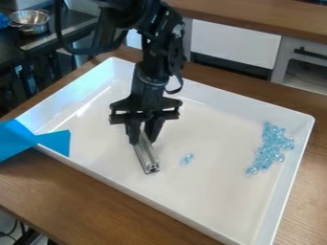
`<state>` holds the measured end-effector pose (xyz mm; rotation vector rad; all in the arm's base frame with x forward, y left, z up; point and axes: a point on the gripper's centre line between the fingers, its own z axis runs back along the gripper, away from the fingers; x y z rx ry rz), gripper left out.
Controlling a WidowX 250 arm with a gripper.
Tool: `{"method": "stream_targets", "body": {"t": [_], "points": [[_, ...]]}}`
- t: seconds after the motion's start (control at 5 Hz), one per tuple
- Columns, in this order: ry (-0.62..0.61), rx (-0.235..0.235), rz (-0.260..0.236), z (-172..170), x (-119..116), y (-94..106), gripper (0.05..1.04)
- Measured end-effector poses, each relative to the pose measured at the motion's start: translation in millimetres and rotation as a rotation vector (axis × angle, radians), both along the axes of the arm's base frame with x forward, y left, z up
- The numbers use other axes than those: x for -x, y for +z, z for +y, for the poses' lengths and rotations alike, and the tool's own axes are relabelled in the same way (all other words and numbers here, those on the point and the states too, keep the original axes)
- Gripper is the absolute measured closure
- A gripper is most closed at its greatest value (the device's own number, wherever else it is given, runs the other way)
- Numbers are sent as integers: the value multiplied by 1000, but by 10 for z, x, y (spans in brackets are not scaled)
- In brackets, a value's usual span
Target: Sweep into pile
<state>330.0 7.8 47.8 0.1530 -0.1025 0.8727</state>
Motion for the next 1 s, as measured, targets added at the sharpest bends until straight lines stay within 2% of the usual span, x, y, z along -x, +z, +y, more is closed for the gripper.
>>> {"method": "stream_targets", "body": {"t": [0.4, 1.0], "points": [[-28, 48, 27, -332, -141, -5, 749], [-85, 86, 61, -854, -196, -15, 749]]}}
